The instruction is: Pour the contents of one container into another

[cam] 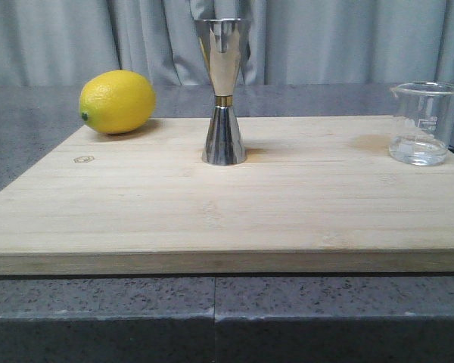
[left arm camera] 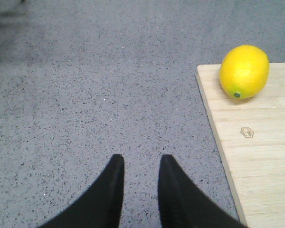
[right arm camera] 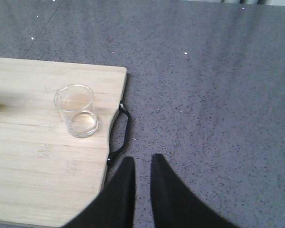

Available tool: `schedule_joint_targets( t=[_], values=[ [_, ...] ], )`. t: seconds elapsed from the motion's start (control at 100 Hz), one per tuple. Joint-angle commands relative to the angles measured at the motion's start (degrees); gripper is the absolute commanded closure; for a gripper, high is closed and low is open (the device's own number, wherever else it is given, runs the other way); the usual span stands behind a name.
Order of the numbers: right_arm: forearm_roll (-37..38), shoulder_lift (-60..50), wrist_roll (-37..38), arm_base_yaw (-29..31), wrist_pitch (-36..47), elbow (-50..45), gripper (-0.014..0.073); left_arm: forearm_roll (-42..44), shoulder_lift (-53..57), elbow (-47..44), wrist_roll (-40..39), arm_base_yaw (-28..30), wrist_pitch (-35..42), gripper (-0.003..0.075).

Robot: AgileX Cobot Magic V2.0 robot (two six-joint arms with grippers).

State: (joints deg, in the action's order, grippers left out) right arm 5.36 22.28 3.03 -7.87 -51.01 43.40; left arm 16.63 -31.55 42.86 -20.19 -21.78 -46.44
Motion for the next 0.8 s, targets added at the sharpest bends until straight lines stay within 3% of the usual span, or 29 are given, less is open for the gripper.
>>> schedule_joint_targets(
  t=[0.0,0.62,0.79],
  values=[
    [1.2,0.3,0.0,0.2,3.5,1.3,0.0664,0.6,-0.1,1.4,-0.6,-0.4,4.8,0.0725],
    [1.2,0.3,0.0,0.2,3.5,1.3,0.0666,-1.0,0.2,1.1,-0.6,-0.2,4.7,0.0739],
    [1.2,0.3,0.0,0.2,3.5,1.3,0.0666,-9.5,5.1,-5.0,8.2,7.0,9.5,0.0739]
  ],
)
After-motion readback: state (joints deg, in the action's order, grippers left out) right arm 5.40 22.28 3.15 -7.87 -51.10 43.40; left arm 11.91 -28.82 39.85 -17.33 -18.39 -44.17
